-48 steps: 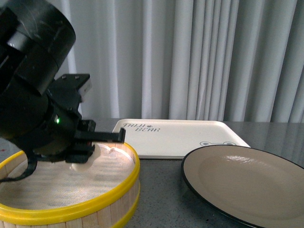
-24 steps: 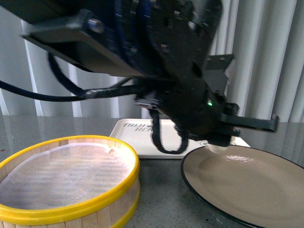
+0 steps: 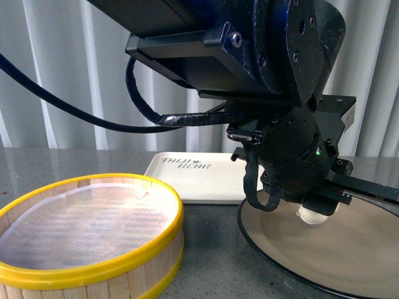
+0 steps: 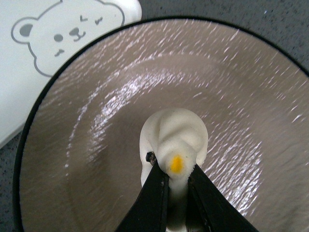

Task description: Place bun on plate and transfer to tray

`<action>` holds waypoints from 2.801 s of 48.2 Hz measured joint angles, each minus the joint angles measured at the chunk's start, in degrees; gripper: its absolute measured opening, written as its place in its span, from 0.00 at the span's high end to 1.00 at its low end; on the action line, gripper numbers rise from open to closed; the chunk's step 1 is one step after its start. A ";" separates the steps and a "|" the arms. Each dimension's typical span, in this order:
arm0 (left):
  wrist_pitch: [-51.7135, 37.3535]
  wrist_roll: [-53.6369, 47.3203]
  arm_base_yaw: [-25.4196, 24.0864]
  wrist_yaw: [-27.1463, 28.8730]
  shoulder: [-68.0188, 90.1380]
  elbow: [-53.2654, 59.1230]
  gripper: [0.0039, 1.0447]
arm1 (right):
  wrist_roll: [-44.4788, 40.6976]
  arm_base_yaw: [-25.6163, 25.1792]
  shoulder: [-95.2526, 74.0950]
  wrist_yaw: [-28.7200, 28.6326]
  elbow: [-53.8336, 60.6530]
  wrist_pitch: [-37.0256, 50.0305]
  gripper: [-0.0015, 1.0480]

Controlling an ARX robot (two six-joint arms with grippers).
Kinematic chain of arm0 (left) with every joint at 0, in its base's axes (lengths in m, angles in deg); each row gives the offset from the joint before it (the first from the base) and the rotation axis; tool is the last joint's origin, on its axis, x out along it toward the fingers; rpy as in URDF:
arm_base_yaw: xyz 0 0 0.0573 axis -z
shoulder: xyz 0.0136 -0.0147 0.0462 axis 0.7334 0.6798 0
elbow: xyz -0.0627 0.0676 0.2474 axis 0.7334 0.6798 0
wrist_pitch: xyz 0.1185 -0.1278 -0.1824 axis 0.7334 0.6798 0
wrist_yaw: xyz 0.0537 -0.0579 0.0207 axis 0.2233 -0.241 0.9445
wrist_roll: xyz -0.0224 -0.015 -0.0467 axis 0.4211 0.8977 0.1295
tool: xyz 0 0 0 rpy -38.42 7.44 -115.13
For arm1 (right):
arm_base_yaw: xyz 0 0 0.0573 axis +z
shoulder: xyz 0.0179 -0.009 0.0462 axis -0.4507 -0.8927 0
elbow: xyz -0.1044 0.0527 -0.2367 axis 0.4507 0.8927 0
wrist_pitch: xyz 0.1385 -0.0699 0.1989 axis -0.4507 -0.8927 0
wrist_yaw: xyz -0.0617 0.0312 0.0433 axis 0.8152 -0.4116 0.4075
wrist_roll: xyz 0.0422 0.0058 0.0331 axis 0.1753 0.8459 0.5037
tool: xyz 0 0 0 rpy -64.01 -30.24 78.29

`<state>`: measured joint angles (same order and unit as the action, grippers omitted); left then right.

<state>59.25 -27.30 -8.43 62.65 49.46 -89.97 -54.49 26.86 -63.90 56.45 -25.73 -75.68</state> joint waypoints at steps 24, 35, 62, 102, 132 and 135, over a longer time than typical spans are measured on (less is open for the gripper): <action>2.23 -1.99 0.92 3.15 2.82 -1.62 0.89 | 0.00 0.00 0.00 0.00 0.00 0.00 0.08; 1.68 -3.02 0.92 1.70 2.82 -0.74 0.48 | 0.00 0.02 0.00 0.00 0.00 0.00 0.08; 1.68 -3.17 1.16 1.40 2.82 -0.98 0.06 | 0.00 0.02 0.00 0.00 0.00 0.00 0.08; -5.60 10.49 -8.37 -6.86 -5.62 -3.39 0.06 | 0.00 0.00 0.00 0.00 0.00 0.00 0.08; -19.19 25.92 -27.39 14.51 -16.81 11.47 0.17 | 0.00 0.00 0.00 0.00 0.00 0.00 0.08; -30.67 19.10 -27.45 13.88 -20.15 19.43 0.26 | 0.00 0.02 0.00 0.02 0.00 0.00 0.08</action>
<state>28.59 -8.20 -35.88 76.53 29.31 -70.53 -54.49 26.88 -63.90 56.47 -25.73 -75.68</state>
